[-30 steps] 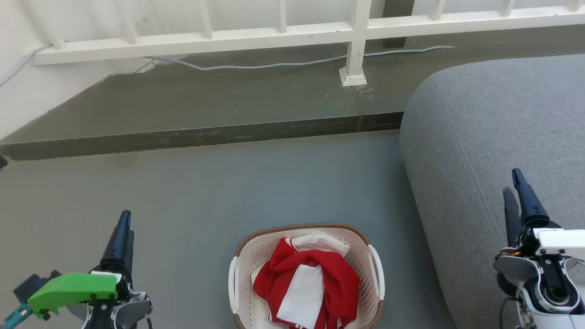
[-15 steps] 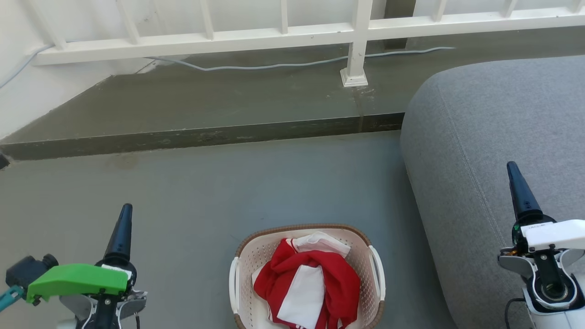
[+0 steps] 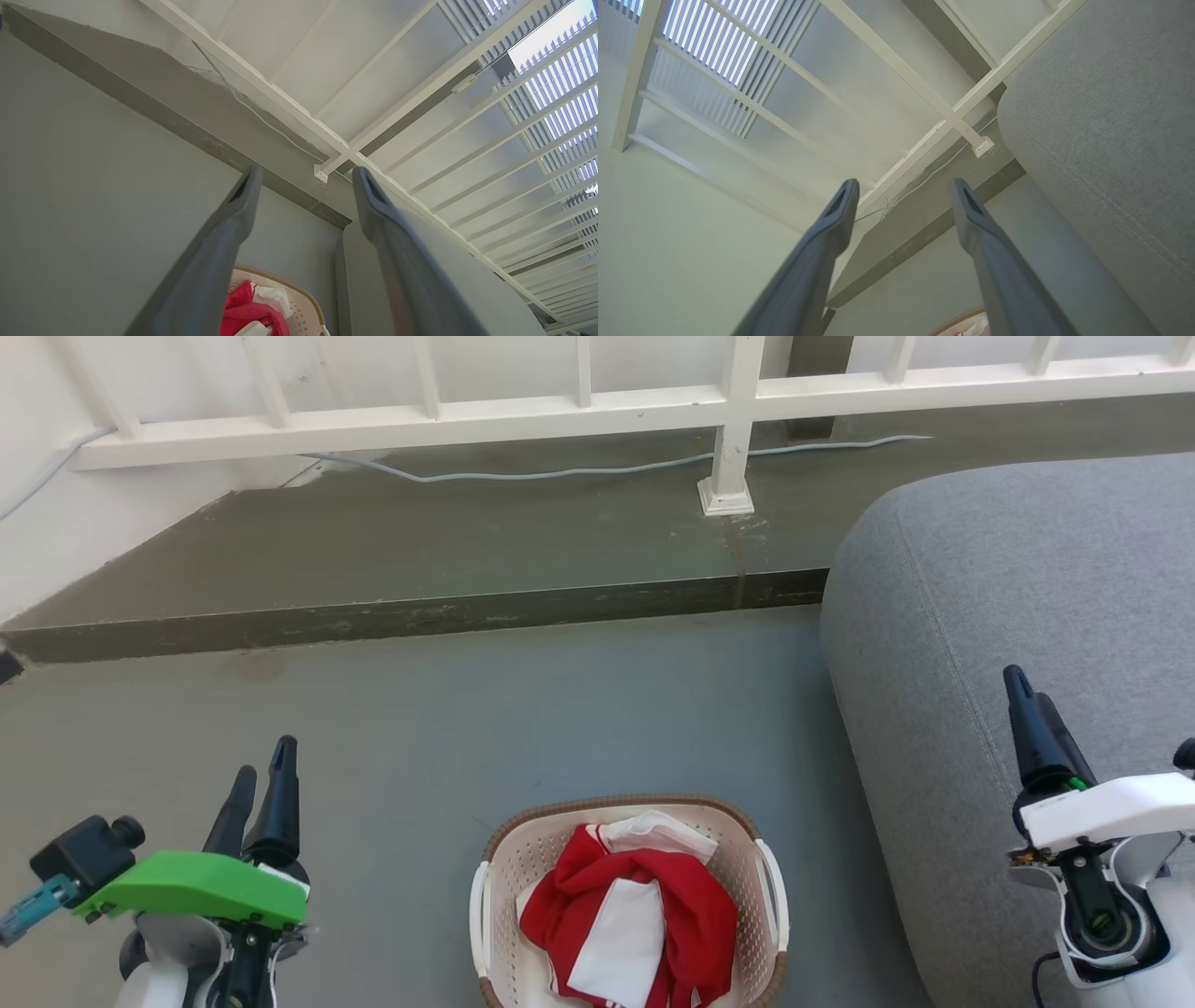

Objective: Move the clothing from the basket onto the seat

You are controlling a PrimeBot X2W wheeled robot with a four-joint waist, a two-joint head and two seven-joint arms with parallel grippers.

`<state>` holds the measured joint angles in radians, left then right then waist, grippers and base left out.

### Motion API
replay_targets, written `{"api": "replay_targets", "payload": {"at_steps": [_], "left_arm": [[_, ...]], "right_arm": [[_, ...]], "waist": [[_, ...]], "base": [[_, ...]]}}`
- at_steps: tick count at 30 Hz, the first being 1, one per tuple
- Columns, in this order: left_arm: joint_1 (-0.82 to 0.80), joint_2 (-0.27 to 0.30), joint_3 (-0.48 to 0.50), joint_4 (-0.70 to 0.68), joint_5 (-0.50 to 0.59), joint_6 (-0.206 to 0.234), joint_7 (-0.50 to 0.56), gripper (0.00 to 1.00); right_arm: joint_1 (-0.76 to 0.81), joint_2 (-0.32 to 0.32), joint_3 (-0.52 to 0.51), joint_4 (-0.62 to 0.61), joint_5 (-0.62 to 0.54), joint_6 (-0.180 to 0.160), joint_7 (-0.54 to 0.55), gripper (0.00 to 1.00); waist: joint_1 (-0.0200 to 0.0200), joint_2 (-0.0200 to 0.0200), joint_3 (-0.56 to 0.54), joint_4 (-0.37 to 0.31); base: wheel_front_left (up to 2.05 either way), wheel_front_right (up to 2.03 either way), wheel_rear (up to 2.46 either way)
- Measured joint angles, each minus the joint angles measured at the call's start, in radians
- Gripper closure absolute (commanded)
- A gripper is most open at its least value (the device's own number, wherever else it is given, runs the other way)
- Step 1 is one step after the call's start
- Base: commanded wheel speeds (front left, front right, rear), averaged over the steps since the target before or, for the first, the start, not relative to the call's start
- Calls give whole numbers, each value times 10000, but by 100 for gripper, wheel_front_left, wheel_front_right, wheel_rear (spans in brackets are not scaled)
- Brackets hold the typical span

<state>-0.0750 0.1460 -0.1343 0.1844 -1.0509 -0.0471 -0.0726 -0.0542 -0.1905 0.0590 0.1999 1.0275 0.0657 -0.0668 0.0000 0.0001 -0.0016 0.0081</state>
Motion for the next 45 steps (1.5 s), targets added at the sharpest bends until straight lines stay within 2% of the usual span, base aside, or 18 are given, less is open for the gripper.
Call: {"api": "replay_targets", "payload": {"at_steps": [17, 41, 45], "left_arm": [[-114, 176, -934, -272, 2719, 510, -533, 0], [-112, 311, -1845, -261, 5768, 1106, -1091, 0], [-112, 309, -1918, -263, 5994, 1193, -1175, 0]], "right_arm": [[1, -299, 907, -63, -2518, -458, -535, 0], [1, -658, 1850, -56, -5593, -955, -1279, 0], [1, -696, 1929, -52, -5948, -1039, -1369, 0]], "waist": [[0, 0, -59, 10], [0, 0, -122, -8], [0, 0, -122, -14]], "base": [[0, 0, 0], [0, 0, 0], [0, 0, 0]]}}
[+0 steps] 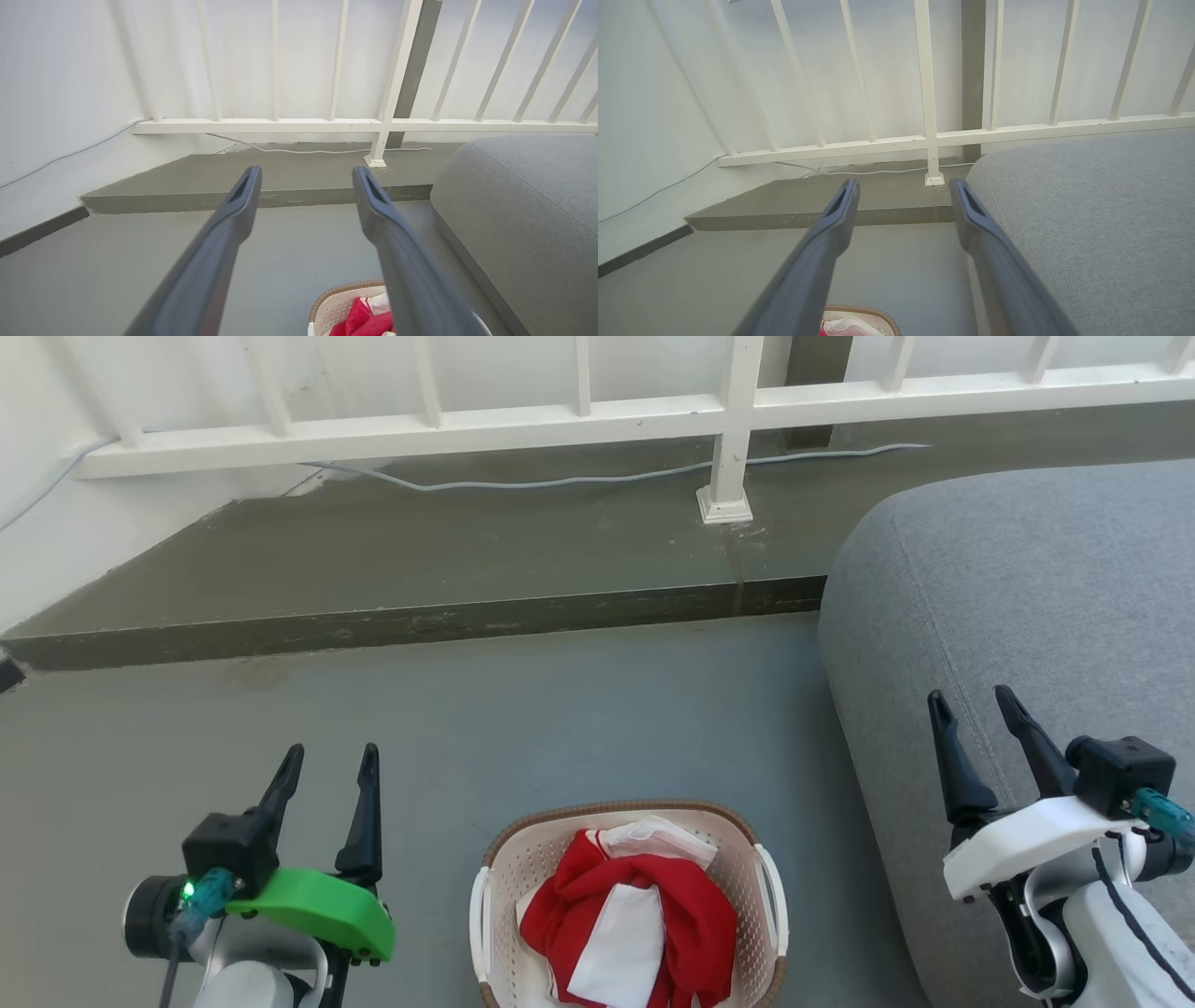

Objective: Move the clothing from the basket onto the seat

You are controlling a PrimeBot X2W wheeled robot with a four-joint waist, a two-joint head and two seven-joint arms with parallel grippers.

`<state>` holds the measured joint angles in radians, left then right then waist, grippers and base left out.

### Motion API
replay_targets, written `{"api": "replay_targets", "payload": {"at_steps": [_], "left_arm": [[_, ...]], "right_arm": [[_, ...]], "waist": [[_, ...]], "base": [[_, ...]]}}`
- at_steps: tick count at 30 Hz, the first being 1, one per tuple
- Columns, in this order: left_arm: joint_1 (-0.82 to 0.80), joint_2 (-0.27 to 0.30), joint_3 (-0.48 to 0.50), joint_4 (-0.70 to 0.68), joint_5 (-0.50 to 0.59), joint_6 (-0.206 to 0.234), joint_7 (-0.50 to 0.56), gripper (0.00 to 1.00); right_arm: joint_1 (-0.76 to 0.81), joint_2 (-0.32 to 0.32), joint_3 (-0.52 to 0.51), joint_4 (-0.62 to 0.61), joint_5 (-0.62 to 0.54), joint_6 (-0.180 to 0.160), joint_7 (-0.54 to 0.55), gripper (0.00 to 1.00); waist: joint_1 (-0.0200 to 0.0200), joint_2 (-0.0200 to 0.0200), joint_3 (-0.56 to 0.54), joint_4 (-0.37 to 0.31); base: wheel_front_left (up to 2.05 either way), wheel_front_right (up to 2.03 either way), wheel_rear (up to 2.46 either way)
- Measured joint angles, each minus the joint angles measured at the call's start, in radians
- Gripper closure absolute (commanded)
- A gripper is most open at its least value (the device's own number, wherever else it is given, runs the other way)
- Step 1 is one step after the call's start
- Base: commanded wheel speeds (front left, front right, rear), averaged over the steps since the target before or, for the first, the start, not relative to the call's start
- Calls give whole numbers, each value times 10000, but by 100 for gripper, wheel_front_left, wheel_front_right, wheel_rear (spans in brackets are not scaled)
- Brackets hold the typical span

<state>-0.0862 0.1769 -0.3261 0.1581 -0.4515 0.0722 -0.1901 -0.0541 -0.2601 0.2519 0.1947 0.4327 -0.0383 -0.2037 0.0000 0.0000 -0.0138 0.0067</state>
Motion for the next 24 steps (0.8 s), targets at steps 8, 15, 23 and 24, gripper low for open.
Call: {"api": "replay_targets", "payload": {"at_steps": [8, 15, 23, 24], "left_arm": [[-1, 6, -153, -4, 1133, 209, -236, 0], [-1, 4, -265, 56, 1499, 265, -293, 0], [-1, 2, -253, 190, 1499, 297, -288, 0], [-1, 2, -251, 198, 1499, 299, -288, 0]], "right_arm": [[0, -75, 217, 4, -918, -174, -282, 0], [0, -132, 257, 15, -1266, -255, -393, 0], [0, -107, 251, 52, -1258, -265, -430, 0], [0, -105, 251, 54, -1258, -265, -433, 0]], "waist": [[0, 0, 7, 0], [0, 0, 19, 5], [0, 0, 37, 4], [0, 0, 40, 3]], "base": [[0, 0, 0], [0, 0, 0], [0, 0, 0], [0, 0, 0]]}}
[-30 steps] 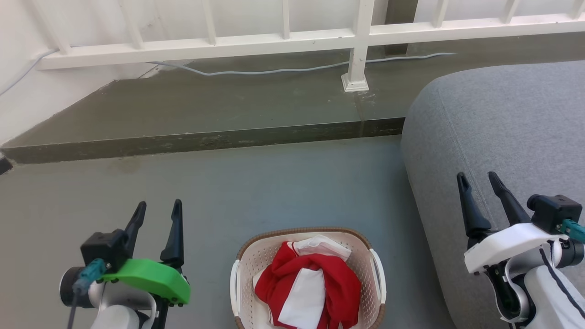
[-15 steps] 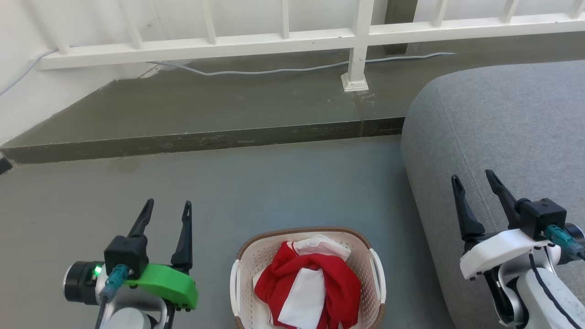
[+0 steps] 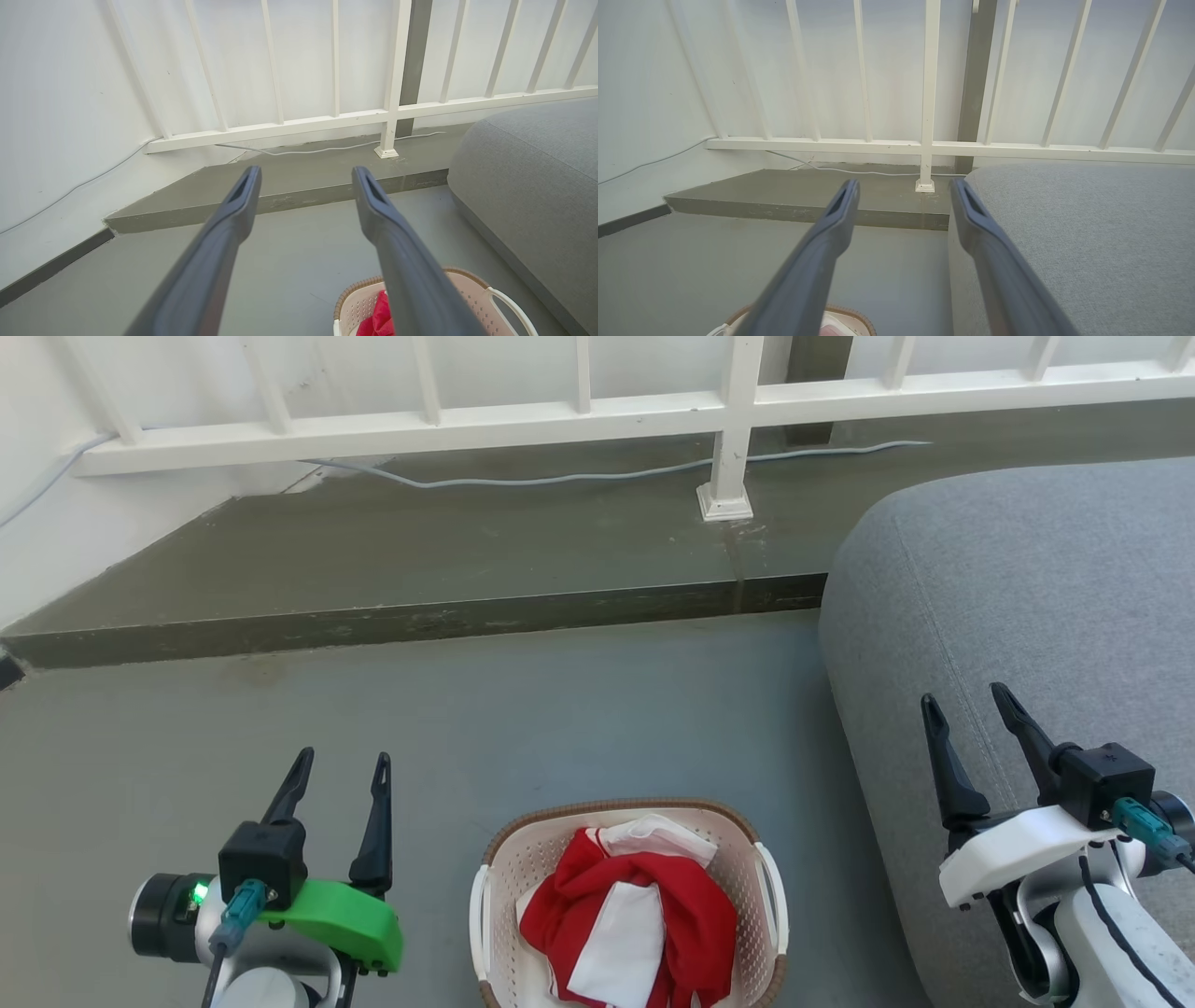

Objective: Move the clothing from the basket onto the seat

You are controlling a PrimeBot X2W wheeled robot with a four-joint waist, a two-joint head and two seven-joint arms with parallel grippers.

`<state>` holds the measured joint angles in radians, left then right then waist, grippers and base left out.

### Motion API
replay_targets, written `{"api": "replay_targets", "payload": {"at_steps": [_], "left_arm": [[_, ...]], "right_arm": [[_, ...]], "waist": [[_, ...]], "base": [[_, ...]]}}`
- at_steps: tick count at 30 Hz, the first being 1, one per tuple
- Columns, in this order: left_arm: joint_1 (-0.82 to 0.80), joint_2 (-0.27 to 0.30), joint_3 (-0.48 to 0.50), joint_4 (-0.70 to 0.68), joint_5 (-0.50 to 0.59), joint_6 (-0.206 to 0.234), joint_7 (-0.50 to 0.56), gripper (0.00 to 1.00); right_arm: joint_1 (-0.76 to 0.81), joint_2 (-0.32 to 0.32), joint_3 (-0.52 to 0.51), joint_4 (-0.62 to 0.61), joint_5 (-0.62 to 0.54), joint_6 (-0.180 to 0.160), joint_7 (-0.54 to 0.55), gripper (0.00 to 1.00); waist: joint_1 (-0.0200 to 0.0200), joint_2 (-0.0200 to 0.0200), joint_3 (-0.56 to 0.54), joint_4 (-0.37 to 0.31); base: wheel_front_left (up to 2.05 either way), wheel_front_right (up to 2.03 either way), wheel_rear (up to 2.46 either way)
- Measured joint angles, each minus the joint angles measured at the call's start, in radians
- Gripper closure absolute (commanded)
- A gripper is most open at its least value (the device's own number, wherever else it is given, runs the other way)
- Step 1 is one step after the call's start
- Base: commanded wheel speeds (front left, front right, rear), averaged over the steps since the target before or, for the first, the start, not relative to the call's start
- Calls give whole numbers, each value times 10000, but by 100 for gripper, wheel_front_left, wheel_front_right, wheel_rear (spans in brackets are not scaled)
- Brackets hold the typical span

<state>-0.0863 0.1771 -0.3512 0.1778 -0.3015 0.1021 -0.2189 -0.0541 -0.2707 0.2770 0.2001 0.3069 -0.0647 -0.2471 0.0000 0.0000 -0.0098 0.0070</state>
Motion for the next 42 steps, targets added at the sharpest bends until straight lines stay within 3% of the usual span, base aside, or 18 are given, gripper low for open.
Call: {"api": "replay_targets", "payload": {"at_steps": [22, 42], "left_arm": [[-2, -12, 44, -144, 59, 40, 81, 0], [-898, -263, -433, -506, 253, 33, 433, 0]], "right_arm": [[-11, -13, -25, -82, 2, 0, -2, 0], [-984, -59, -439, -1093, 107, -2, -21, 0]], "waist": [[0, 0, 338, -70], [0, 0, 2130, -484]], "base": [[0, 0, 0], [0, 0, 0]]}}
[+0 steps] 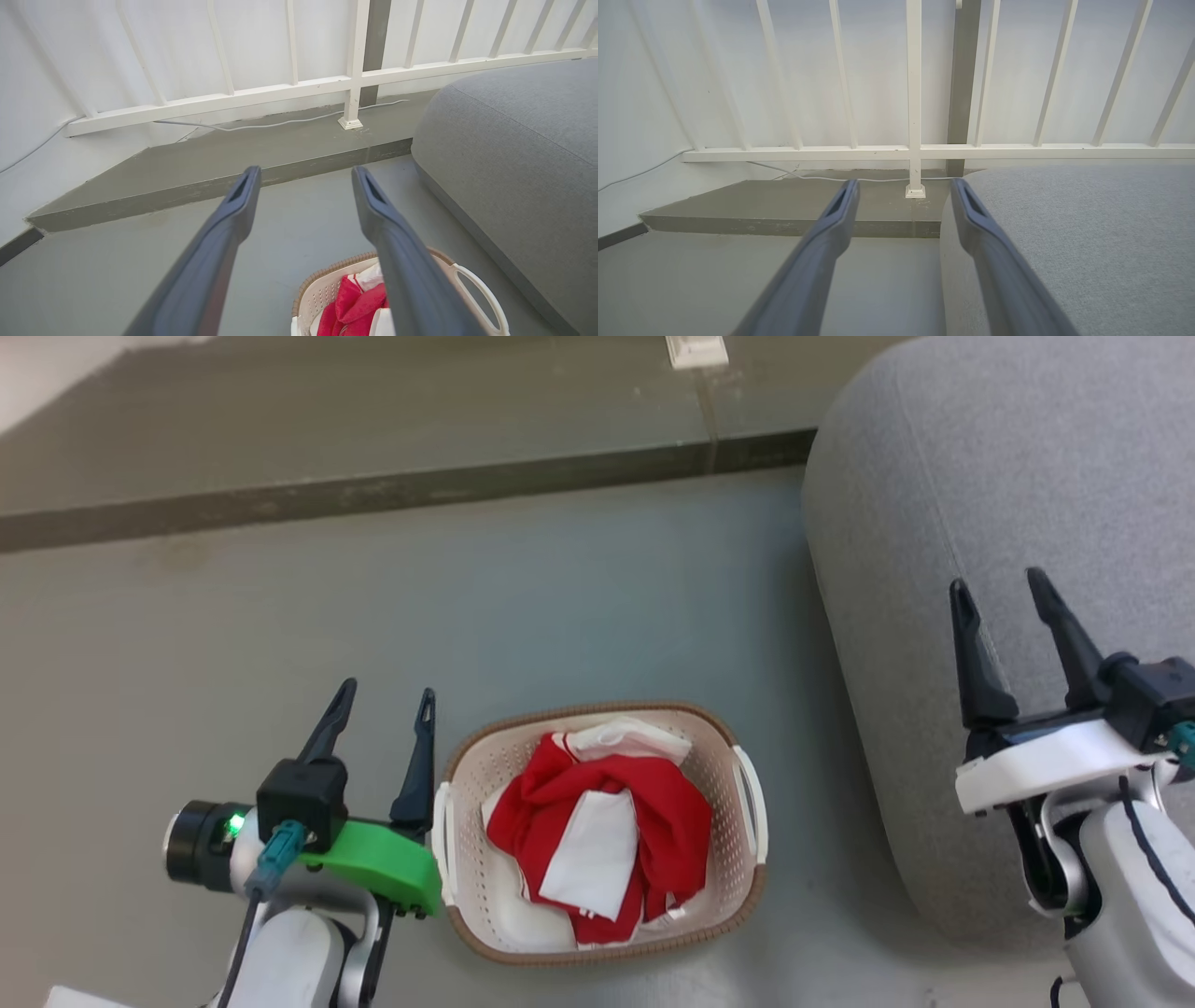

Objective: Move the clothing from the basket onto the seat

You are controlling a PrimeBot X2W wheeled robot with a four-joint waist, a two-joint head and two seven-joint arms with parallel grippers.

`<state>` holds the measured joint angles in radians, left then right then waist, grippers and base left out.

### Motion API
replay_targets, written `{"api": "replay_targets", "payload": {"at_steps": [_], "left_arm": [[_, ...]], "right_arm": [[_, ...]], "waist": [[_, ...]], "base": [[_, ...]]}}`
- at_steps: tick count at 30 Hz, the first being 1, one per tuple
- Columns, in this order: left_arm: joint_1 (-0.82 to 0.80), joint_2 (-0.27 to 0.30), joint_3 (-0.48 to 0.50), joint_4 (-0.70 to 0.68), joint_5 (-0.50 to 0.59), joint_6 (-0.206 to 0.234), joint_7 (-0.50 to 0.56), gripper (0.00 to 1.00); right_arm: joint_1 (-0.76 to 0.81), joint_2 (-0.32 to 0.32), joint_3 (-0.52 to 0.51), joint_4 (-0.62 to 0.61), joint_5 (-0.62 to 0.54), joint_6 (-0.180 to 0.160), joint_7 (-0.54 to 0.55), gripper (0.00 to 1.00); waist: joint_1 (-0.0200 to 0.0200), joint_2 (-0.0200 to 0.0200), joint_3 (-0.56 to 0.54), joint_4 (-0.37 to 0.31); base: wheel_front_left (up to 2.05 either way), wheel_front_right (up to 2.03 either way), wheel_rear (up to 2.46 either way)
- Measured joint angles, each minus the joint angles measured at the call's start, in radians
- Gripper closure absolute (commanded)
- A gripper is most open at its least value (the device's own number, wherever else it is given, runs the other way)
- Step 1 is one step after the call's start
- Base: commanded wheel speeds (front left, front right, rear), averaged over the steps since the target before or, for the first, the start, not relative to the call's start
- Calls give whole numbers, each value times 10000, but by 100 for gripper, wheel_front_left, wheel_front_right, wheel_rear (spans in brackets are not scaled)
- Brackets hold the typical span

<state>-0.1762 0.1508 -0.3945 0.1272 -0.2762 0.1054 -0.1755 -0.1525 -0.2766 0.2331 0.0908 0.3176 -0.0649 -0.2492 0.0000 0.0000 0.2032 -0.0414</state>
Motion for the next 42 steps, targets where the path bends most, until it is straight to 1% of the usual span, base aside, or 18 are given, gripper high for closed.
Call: {"api": "replay_targets", "payload": {"at_steps": [3, 16, 19, 22, 23, 27, 30, 33, 34, 37, 42], "left_arm": [[-236, -79, -155, 82, 42, -12, 125, 0], [-1457, -359, -884, 1177, 454, -447, 786, 0], [-1787, -360, -940, 1432, 560, -525, 930, 0], [-2171, -360, -993, 1657, 656, -543, 1058, 0], [-2171, -360, -993, 1657, 656, -543, 1058, 0], [-2670, -359, -1053, 2029, 731, -675, 1185, 0], [-2964, -359, -1106, 2374, 878, -723, 1269, 0], [-3250, -385, -1168, 2993, 947, -857, 1576, 0], [-3311, -385, -1206, 3172, 945, -932, 1636, 0], [-3540, -424, -1264, 3628, 945, -1049, 1758, 0], [-3848, -481, -1296, 4420, 903, -1156, 1941, 0]], "right_arm": [[-224, 8, -46, -190, 2, 2, -2, 0], [-1288, 316, -117, -938, 94, 33, -19, 0], [-1496, 470, -82, -1070, 104, 52, -27, 0], [-1707, 637, -40, -1221, 109, 150, -29, 0], [-1707, 637, -40, -1221, 109, 150, -29, 0], [-2018, 849, -58, -1350, 178, 209, -29, 0], [-2180, 988, -65, -1417, 180, 253, -29, 0], [-2351, 1210, -115, -1473, 180, 320, -31, 0], [-2371, 1244, -127, -1476, 180, 372, -31, 0], [-2451, 1329, -203, -1484, 178, 385, -56, 0], [-2609, 1547, -224, -1503, 138, 504, -58, 0]], "waist": [[0, 0, 388, -112], [0, 0, 2148, -790], [1, 0, 2558, -989], [1, 0, 2970, -1211], [1, 0, 2970, -1211], [1, 0, 3495, -1541], [1, 0, 3852, -1817], [2, 0, 4281, -2200], [2, 0, 4380, -2289], [1, 0, 4664, -2538], [1, 0, 5038, -2885]], "base": [[0, 0, 0], [0, 0, 0], [0, 0, 0], [0, 0, 0], [0, 0, 0], [0, 0, 0], [0, 0, 0], [0, 0, 0], [0, 0, 0], [0, 0, 0], [0, 0, 0]]}}
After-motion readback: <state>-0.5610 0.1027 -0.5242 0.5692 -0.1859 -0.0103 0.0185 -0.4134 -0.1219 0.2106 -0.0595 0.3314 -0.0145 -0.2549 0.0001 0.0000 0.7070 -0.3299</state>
